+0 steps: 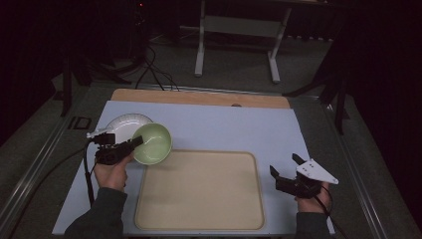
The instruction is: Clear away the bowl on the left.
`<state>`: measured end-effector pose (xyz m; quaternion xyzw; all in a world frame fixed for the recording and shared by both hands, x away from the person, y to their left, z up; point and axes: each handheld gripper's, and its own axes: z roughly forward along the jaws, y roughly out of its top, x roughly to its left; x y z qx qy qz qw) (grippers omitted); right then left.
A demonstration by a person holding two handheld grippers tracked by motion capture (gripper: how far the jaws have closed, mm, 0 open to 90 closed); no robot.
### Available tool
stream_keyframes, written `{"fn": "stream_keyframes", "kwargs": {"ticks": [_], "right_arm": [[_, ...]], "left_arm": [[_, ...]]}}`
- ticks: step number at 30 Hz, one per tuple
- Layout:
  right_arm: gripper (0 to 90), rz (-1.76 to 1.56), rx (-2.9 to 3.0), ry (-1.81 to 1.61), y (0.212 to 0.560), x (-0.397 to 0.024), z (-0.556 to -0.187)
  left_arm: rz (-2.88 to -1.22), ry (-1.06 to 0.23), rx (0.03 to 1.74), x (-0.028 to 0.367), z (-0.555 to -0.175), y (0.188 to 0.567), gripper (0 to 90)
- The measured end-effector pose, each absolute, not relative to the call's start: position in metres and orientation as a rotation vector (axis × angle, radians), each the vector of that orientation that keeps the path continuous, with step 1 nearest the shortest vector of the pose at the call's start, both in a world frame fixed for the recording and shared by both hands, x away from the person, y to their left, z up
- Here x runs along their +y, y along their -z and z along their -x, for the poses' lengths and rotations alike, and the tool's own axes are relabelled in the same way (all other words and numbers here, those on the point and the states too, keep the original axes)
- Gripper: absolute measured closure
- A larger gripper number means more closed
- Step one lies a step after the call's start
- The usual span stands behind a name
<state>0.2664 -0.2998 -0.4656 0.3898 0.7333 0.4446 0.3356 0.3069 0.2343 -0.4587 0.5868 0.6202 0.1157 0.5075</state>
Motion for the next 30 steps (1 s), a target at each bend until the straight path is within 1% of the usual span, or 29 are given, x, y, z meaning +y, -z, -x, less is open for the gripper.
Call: {"fn": "stream_keyframes", "kwargs": {"ticks": [30], "right_arm": [[12.9,-1.013,1.912,-1.159,0.465,-0.300,-0.266]], "left_arm": [[-1.470,-0.233,1.453,0.213,-0.308,0.462,81.6]]}}
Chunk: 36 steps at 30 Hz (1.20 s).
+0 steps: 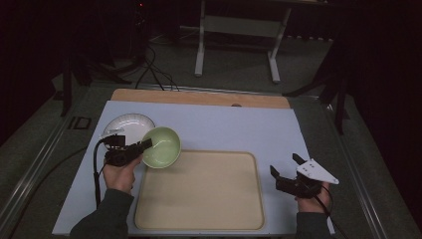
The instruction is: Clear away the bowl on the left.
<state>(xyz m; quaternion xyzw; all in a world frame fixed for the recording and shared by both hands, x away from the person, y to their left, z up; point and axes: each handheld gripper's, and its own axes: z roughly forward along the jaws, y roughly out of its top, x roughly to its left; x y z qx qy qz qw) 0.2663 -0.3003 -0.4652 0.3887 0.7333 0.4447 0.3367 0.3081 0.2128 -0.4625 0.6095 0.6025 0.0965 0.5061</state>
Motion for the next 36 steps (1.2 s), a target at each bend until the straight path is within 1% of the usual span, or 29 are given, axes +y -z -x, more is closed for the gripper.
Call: {"fn": "stream_keyframes", "kwargs": {"ticks": [36], "right_arm": [[13.0,-1.010,1.916,-1.155,0.465,-0.301,-0.267]], "left_arm": [[-1.577,-0.177,1.381,0.184,-0.311,0.473,81.4]]}}
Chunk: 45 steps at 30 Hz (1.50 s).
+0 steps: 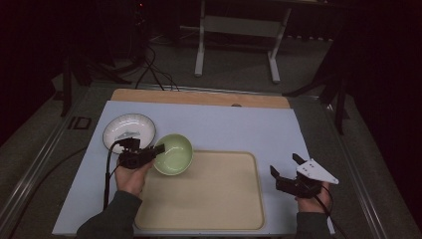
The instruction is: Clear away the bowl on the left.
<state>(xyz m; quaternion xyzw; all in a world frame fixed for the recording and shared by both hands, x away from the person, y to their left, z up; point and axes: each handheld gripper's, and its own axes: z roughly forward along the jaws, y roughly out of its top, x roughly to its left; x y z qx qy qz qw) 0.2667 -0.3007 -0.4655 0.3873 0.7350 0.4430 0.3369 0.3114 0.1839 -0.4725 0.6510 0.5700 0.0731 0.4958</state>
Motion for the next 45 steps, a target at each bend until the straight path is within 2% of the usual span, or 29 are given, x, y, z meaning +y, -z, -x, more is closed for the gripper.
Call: {"fn": "stream_keyframes", "kwargs": {"ticks": [45], "right_arm": [[12.9,-1.005,1.919,-1.155,0.465,-0.301,-0.267]], "left_arm": [[-1.665,-0.116,1.299,0.149,-0.309,0.479,81.6]]}}
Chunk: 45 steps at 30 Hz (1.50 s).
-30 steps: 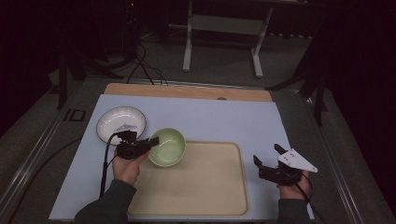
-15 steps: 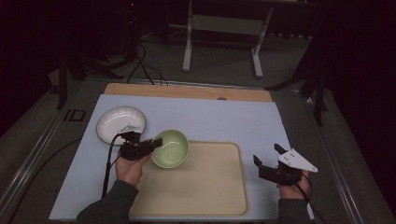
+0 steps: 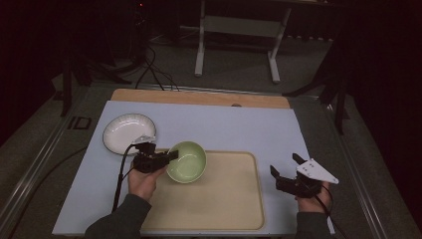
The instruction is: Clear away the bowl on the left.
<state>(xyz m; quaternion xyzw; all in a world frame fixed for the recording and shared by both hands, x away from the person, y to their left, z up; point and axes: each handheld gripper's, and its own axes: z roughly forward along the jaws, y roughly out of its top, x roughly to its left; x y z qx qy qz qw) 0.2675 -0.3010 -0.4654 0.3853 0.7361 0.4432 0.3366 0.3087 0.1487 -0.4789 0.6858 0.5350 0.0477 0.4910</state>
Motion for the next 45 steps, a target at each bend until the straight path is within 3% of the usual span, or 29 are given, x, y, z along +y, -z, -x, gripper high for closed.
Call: {"fn": "stream_keyframes", "kwargs": {"ticks": [45], "right_arm": [[13.0,-1.002,1.920,-1.159,0.465,-0.301,-0.267]], "left_arm": [[-1.851,-0.052,1.299,0.106,-0.306,0.514,80.7]]}}
